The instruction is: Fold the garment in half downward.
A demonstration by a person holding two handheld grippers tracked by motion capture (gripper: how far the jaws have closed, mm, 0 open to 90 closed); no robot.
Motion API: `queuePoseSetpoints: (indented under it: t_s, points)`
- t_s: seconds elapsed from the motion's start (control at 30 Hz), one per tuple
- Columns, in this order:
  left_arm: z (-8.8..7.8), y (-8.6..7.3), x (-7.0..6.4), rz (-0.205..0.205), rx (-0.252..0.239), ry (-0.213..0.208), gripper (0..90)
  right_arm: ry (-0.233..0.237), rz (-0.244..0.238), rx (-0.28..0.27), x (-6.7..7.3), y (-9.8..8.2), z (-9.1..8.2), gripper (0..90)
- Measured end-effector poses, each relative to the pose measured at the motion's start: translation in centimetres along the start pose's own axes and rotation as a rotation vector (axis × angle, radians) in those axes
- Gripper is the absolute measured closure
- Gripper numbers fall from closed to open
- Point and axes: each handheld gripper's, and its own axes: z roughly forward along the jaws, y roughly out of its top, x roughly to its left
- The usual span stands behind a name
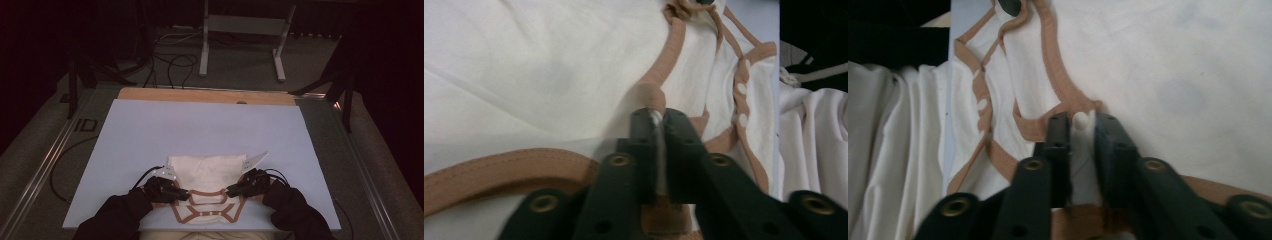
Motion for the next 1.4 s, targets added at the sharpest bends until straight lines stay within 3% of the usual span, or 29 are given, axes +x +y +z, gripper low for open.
queuePoseSetpoints:
  t_s: [0.27, 0.43, 0.83, 1.07, 1.1, 1.17, 1.33, 1.4]
  points:
    - [-0.6, 0.3, -1.1, 0.047, -0.022, -0.002, 88.6, -0.023, -0.076, -0.037, 1.6, 0.8, -1.3, 84.8]
    - [-1.2, 0.2, -2.1, 0.089, -0.044, -0.032, 88.5, -0.019, -0.104, -0.072, 2.9, 0.7, -2.0, 84.7]
    - [-1.8, -0.8, -3.2, 0.134, -0.041, -0.054, 88.2, 0.005, -0.094, -0.096, 4.9, -0.9, -1.8, 84.8]
    - [-1.8, -1.3, -3.6, 0.139, -0.032, -0.067, 88.3, 0.012, -0.101, -0.094, 5.9, -1.5, -1.6, 86.7]
    - [-1.7, -1.4, -3.8, 0.145, -0.028, -0.066, 88.3, 0.005, -0.123, -0.097, 5.8, -1.6, -1.4, 86.7]
    - [-1.7, -1.4, -4.0, 0.152, -0.02, -0.07, 88.3, 0.013, -0.104, -0.088, 6.1, -1.8, -1.4, 86.7]
    - [-1.7, -1.9, -4.0, 0.162, -0.021, -0.114, 88.2, 0.019, -0.113, -0.091, 6.4, -2.0, -1.3, 86.7]
    - [-1.6, -2.1, -3.8, 0.155, -0.011, -0.113, 87.8, 0.024, -0.118, -0.089, 6.6, -2.2, -1.3, 86.7]
